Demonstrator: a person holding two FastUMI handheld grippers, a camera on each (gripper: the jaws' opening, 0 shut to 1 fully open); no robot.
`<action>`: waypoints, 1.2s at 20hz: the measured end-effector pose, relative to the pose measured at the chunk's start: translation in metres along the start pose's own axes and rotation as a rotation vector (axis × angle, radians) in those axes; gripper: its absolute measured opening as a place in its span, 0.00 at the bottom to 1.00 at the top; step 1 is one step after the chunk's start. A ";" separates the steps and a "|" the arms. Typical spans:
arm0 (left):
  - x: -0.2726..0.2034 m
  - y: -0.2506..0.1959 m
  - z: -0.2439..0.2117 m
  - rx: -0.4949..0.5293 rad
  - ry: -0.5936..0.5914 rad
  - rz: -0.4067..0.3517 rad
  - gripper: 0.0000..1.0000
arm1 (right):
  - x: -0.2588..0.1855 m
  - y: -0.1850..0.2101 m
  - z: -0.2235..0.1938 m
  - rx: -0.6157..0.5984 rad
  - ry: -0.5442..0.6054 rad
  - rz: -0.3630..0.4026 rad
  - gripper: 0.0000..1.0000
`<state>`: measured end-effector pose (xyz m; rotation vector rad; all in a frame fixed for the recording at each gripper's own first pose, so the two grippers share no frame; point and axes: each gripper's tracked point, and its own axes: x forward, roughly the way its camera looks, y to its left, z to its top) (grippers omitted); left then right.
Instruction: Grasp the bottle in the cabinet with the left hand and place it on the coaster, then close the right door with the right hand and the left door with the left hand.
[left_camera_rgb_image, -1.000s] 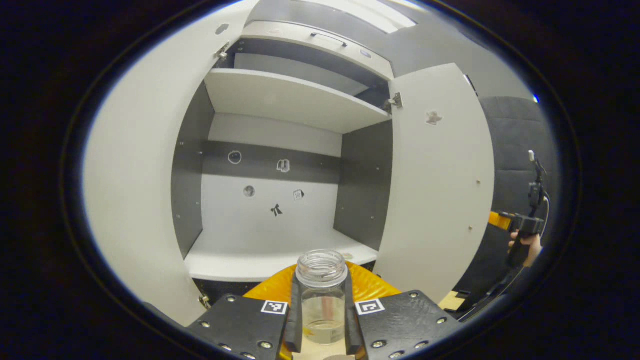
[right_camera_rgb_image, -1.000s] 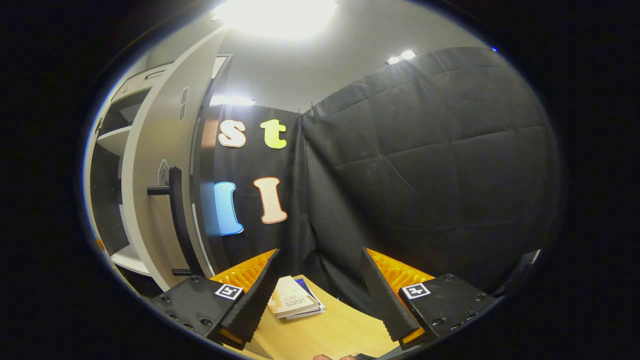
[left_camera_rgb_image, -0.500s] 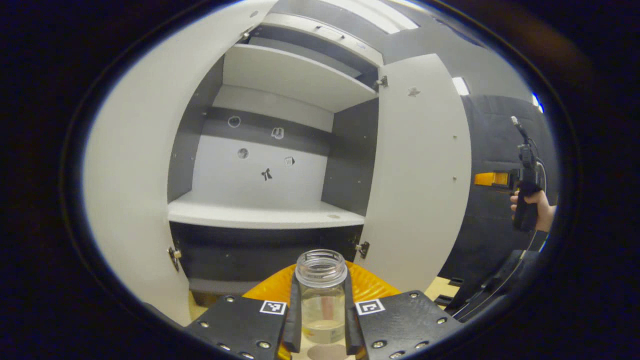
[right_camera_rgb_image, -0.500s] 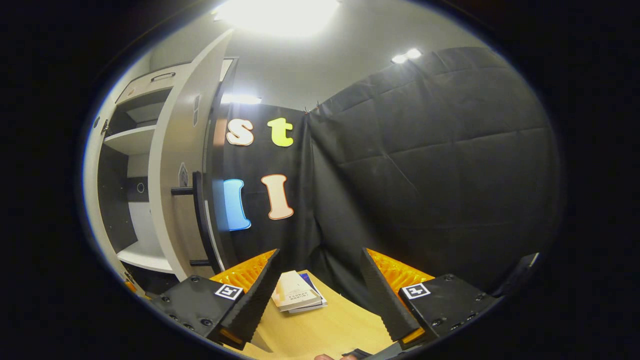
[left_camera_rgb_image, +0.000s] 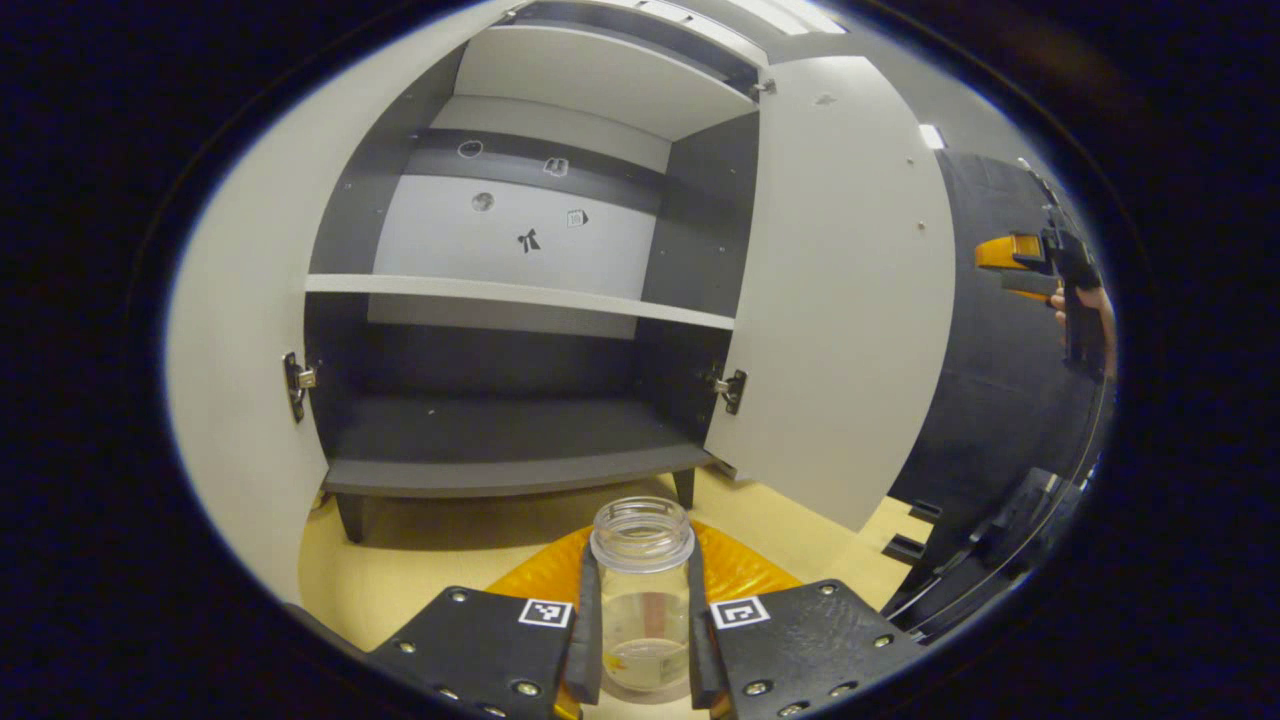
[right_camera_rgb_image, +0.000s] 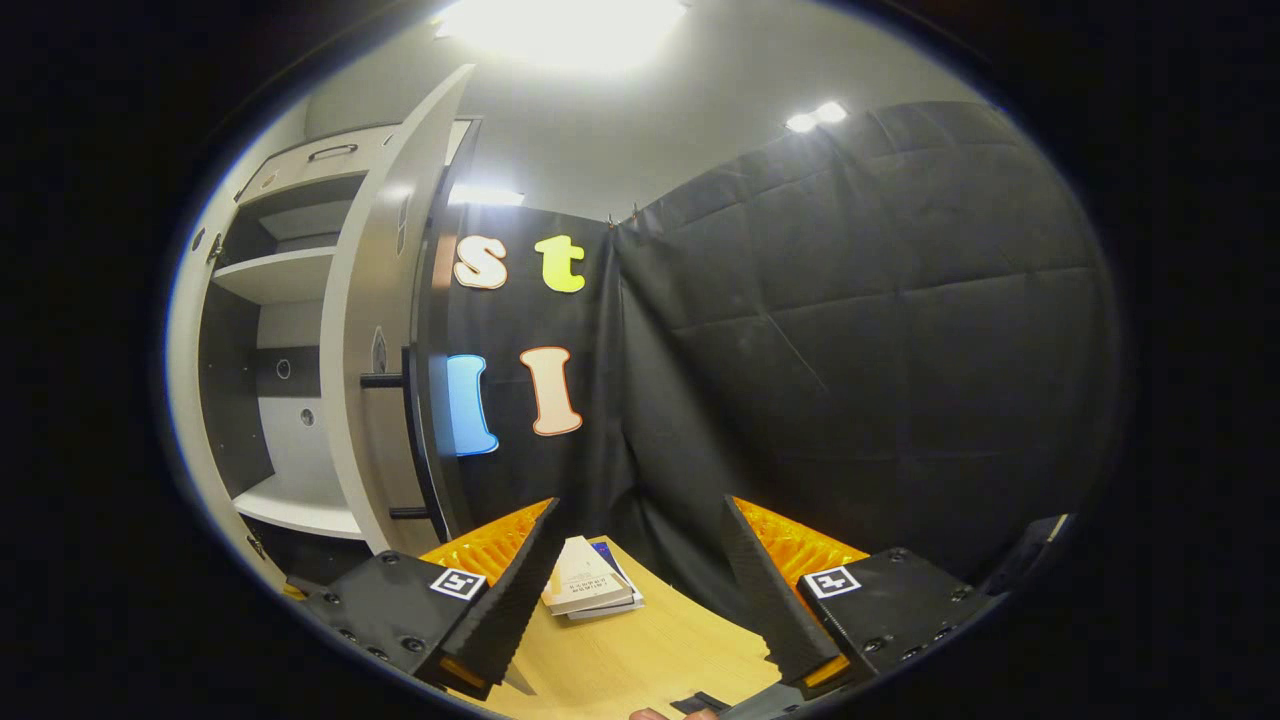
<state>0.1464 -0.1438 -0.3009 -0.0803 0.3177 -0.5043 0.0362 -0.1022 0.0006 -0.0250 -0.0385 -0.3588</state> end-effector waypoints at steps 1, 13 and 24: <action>0.001 -0.004 -0.005 0.012 0.001 -0.007 0.36 | -0.002 -0.001 0.000 -0.003 0.004 0.000 0.99; 0.011 -0.029 -0.045 0.143 0.042 -0.013 0.39 | -0.008 0.002 -0.019 0.001 0.050 -0.001 0.99; -0.004 -0.033 -0.065 0.149 0.140 -0.003 0.70 | -0.002 0.013 -0.028 0.028 0.044 0.004 0.99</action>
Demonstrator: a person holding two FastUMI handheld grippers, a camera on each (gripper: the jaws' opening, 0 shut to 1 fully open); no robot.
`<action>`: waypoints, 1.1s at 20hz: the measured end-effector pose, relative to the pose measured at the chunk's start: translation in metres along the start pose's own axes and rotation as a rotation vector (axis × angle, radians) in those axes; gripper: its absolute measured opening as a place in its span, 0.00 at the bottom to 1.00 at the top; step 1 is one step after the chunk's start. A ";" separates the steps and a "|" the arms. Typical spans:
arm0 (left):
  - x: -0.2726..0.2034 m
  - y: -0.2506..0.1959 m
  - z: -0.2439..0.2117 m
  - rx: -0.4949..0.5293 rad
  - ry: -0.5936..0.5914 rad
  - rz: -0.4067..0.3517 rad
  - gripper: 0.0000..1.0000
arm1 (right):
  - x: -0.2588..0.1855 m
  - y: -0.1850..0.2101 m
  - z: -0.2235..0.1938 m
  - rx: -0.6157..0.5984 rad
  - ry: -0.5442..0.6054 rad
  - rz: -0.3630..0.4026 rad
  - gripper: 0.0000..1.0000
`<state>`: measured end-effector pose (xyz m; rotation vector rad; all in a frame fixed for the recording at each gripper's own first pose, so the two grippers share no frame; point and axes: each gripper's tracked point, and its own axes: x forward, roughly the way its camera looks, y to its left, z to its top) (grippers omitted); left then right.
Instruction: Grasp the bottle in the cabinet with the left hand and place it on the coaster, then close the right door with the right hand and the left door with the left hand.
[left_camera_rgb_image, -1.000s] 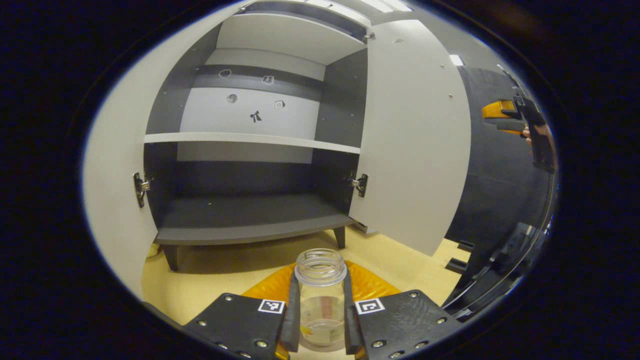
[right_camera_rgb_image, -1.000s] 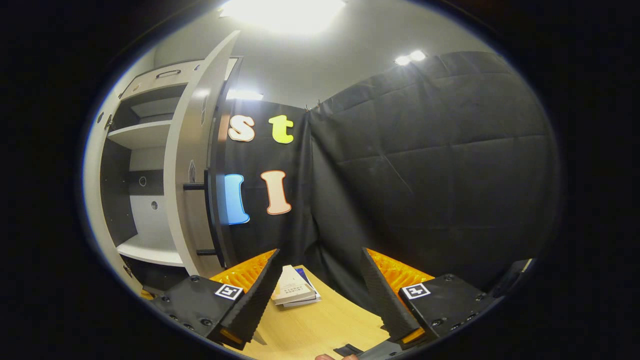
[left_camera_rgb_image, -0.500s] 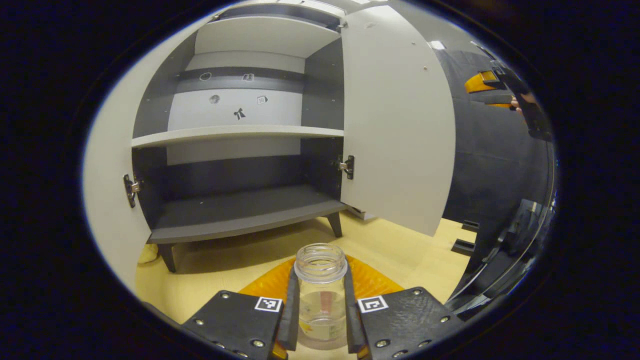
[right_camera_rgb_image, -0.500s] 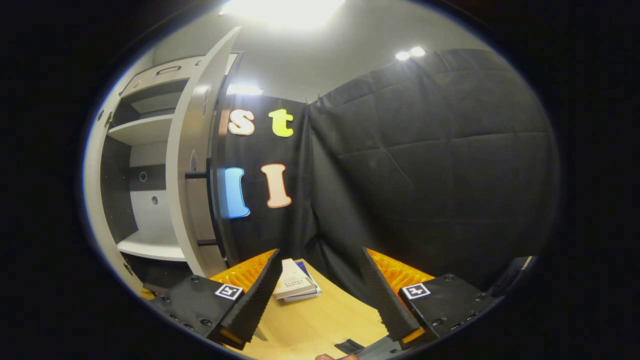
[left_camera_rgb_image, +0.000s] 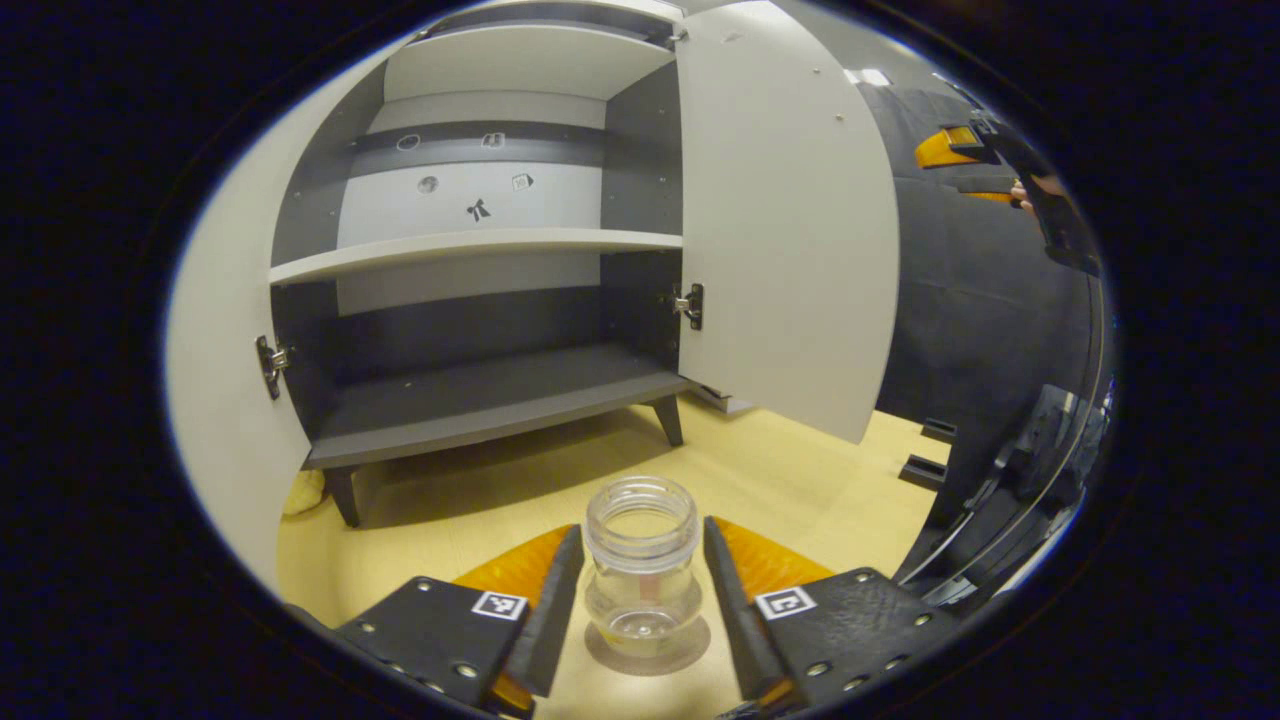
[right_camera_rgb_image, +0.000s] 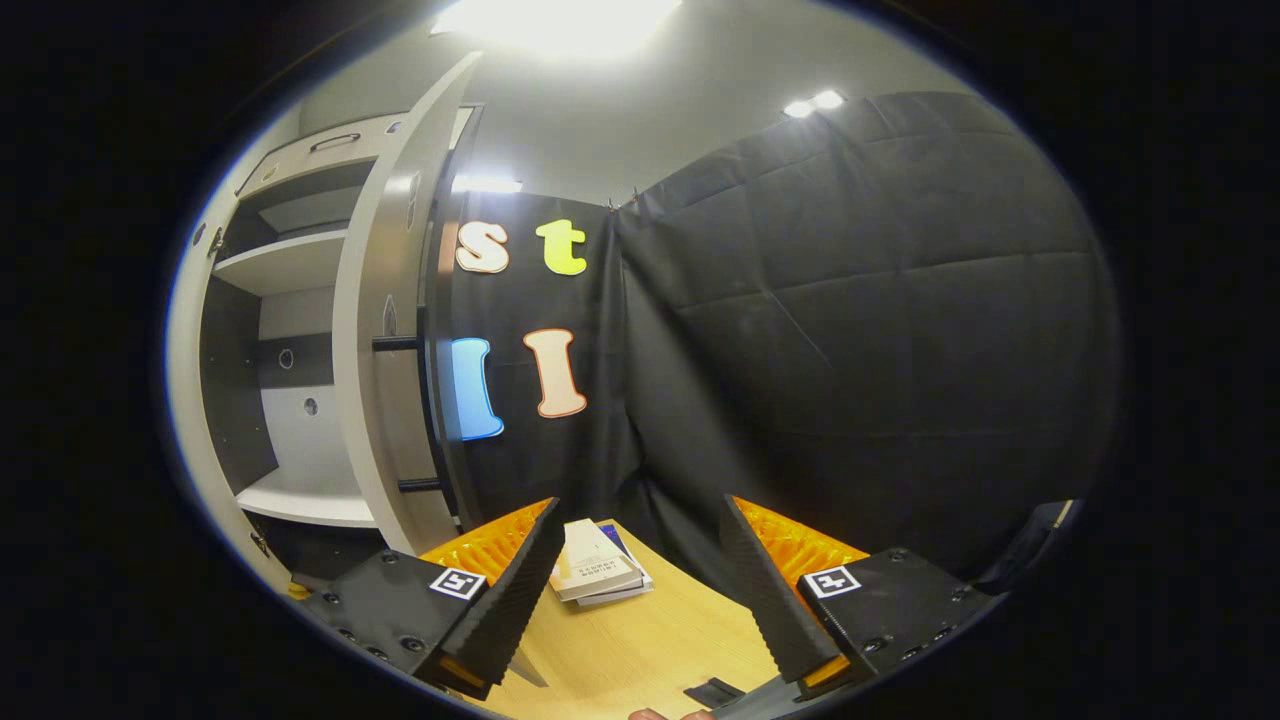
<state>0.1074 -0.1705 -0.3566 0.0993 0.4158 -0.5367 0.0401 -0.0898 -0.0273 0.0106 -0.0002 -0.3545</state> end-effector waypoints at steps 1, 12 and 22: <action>-0.002 0.000 0.000 -0.006 0.005 -0.003 0.83 | 0.000 0.000 -0.001 0.003 0.000 0.001 0.99; -0.099 0.046 0.070 -0.050 -0.068 0.168 0.95 | 0.015 -0.001 0.002 0.000 -0.006 0.002 0.96; -0.177 0.087 0.193 -0.101 -0.242 0.335 0.95 | 0.057 0.006 0.025 0.002 -0.008 0.050 0.96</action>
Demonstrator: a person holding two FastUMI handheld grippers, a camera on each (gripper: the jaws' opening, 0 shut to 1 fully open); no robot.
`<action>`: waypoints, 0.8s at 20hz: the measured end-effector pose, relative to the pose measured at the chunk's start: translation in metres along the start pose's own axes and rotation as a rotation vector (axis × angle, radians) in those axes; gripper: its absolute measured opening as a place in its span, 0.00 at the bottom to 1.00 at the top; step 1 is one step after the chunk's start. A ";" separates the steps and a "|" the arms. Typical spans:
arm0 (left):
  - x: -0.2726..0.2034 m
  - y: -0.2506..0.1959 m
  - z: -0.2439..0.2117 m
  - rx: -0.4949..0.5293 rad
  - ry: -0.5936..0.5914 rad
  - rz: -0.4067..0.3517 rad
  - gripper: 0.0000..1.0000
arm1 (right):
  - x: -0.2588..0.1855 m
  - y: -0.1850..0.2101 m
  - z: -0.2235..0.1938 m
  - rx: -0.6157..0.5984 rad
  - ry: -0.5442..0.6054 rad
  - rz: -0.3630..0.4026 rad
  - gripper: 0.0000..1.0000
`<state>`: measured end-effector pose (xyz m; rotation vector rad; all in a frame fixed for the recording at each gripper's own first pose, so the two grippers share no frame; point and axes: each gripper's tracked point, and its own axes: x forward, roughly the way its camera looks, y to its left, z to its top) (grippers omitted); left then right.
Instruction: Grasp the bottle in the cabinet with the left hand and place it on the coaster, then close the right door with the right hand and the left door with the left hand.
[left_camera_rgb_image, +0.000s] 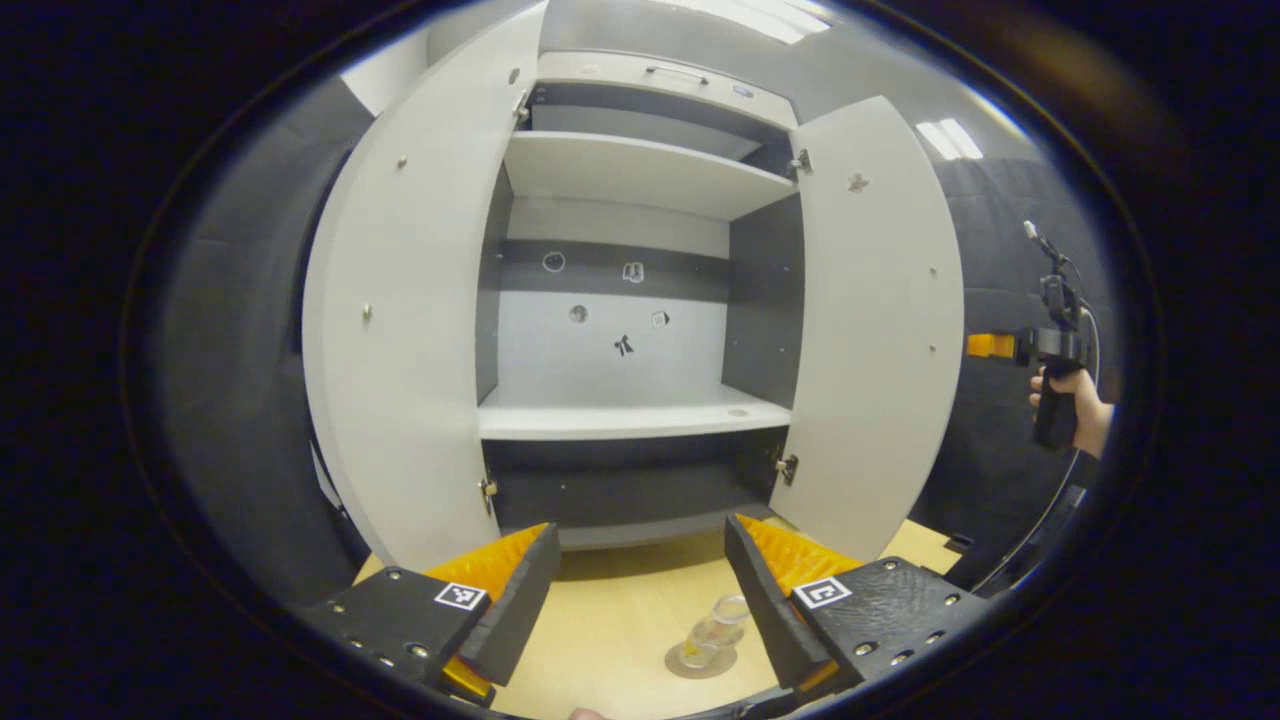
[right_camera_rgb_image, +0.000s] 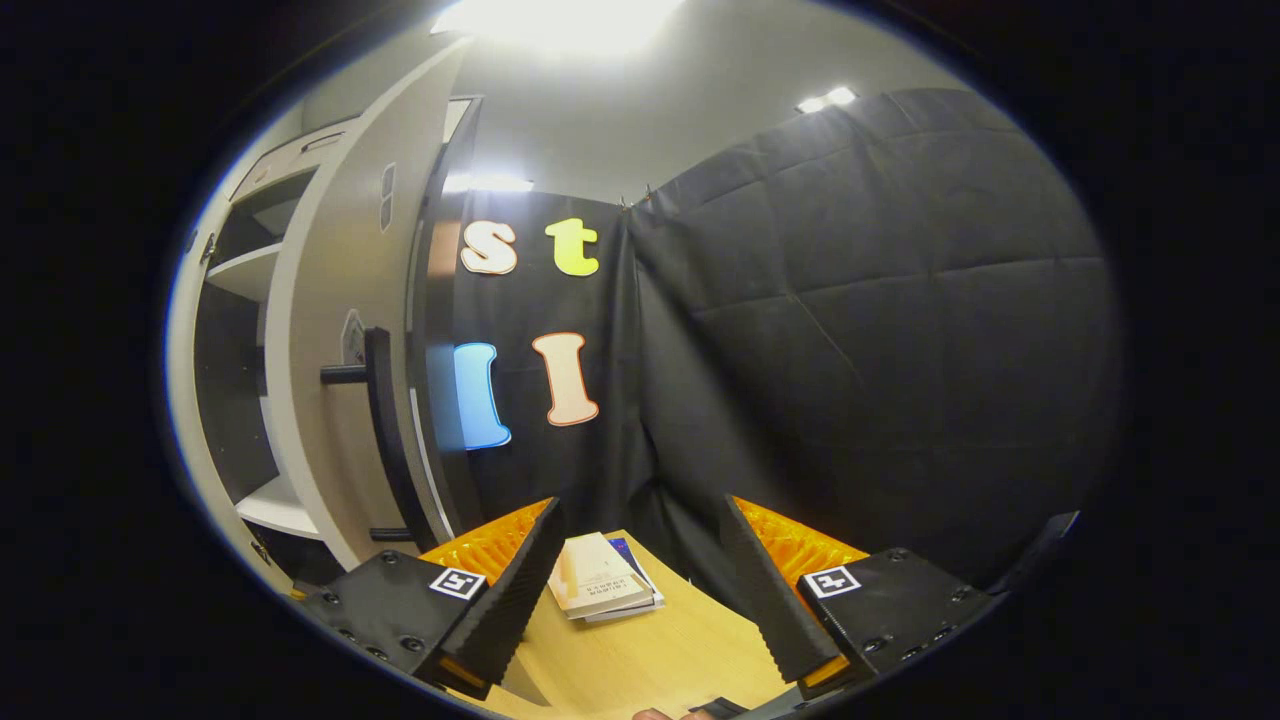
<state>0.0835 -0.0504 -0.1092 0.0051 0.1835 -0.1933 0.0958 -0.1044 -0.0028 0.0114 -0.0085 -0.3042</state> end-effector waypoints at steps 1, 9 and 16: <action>0.003 0.003 0.010 0.006 -0.012 0.027 0.95 | 0.007 0.001 0.001 0.008 -0.003 0.013 0.99; 0.020 0.011 0.071 -0.167 -0.054 0.204 0.95 | 0.040 0.033 0.000 -0.021 0.073 0.210 0.99; 0.008 0.037 0.085 -0.123 -0.050 0.372 0.95 | 0.047 0.060 0.022 -0.022 0.080 0.420 0.99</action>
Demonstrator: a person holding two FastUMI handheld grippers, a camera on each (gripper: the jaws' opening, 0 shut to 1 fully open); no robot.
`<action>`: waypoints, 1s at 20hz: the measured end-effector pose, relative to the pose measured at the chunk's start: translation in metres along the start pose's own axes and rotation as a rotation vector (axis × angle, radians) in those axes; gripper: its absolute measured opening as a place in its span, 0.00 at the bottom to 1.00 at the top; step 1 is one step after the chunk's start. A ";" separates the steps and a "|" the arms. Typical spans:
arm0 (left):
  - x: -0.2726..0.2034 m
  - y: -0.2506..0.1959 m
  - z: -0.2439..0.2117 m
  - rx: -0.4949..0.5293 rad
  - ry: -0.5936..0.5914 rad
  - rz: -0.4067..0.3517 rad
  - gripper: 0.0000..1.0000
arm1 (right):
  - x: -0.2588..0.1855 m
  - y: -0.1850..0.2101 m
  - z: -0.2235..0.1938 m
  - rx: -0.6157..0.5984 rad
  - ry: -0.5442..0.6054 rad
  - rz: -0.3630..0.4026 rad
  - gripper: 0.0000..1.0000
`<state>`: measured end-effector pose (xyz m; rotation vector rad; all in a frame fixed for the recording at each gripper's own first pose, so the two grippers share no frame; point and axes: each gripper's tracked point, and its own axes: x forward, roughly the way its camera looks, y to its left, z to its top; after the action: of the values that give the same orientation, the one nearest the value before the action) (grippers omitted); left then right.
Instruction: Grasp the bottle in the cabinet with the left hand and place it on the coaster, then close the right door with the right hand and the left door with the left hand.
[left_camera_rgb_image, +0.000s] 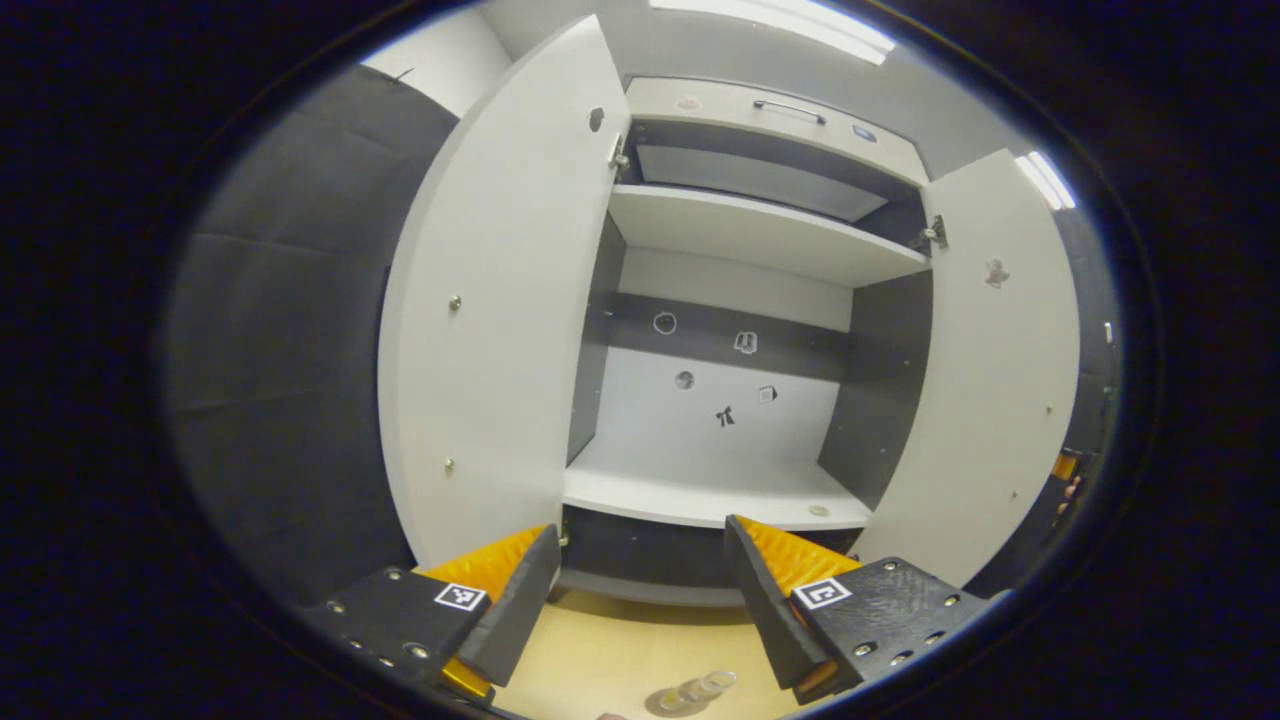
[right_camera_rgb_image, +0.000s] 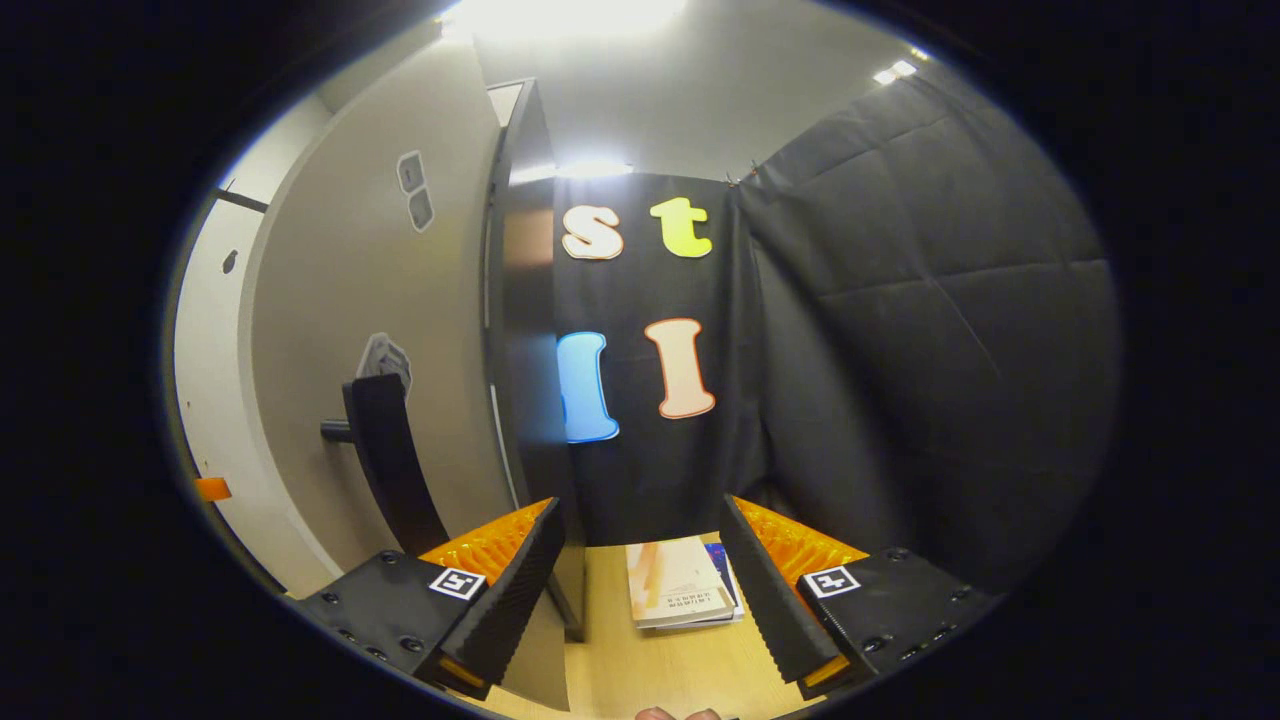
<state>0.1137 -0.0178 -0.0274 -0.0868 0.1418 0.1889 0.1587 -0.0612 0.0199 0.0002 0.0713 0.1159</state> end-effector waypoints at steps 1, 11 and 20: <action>-0.002 0.003 0.002 0.020 -0.002 0.019 0.94 | 0.001 0.002 0.003 0.001 -0.001 0.025 0.99; -0.032 -0.005 -0.008 0.086 0.006 0.093 0.95 | -0.002 0.023 0.010 0.083 0.015 0.168 0.92; -0.025 0.004 -0.015 0.059 0.016 0.022 0.95 | -0.014 0.069 0.001 0.113 0.030 0.133 0.97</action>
<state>0.0869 -0.0196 -0.0392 -0.0281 0.1645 0.2063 0.1370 0.0054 0.0218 0.1158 0.1073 0.2446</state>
